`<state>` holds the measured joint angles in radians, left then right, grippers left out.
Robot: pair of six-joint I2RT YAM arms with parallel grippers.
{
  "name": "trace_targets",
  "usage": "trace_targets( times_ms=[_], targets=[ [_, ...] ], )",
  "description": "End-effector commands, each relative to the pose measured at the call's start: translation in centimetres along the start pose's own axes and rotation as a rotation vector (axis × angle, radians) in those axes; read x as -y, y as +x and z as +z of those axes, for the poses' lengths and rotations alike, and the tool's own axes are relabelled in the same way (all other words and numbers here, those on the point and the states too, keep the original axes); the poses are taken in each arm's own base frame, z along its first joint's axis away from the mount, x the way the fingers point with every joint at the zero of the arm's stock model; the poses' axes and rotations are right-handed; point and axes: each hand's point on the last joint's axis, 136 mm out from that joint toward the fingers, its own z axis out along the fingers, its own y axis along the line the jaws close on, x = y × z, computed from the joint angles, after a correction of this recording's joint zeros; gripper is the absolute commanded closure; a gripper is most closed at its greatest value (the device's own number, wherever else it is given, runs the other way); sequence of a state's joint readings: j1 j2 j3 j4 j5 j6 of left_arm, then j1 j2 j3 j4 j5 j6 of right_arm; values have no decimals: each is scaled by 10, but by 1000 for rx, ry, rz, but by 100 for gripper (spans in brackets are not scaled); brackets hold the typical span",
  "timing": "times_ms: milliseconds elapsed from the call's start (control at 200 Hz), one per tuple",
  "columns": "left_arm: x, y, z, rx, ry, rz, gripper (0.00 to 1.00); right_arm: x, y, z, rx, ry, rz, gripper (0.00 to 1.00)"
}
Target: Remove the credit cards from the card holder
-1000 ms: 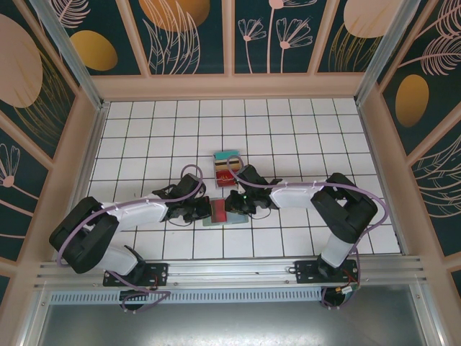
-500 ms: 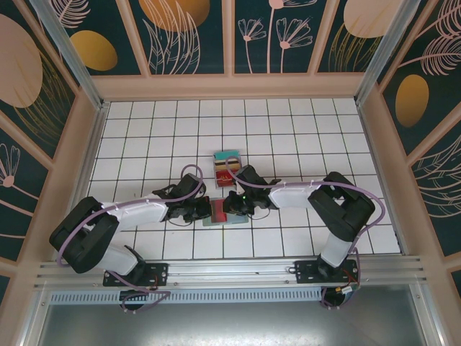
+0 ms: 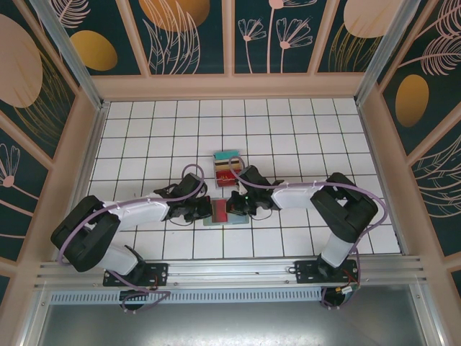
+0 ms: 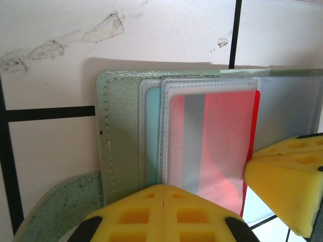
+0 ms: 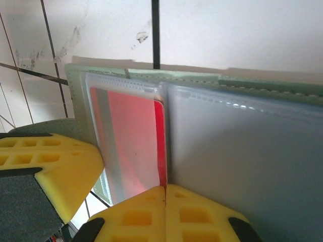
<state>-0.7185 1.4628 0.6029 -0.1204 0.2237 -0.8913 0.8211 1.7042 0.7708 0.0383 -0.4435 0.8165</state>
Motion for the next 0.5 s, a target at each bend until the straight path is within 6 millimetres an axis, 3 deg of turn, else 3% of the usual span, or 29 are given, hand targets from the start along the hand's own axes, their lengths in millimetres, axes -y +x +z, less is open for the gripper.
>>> trace_targets(
  times_ms=[0,215,385,490],
  targets=[
    [-31,12,3,-32,-134,-15,100,16,0,-9,18,36,19,100],
    [-30,10,0,-23,-129,-12,100,18,-2,-12,30,40,23,100],
    [-22,9,0,-21,-96,-8,100,3,-7,-15,43,-5,-7,100],
    [-21,9,0,-23,-92,-8,100,-9,-11,-17,57,-27,-34,87]
  ],
)
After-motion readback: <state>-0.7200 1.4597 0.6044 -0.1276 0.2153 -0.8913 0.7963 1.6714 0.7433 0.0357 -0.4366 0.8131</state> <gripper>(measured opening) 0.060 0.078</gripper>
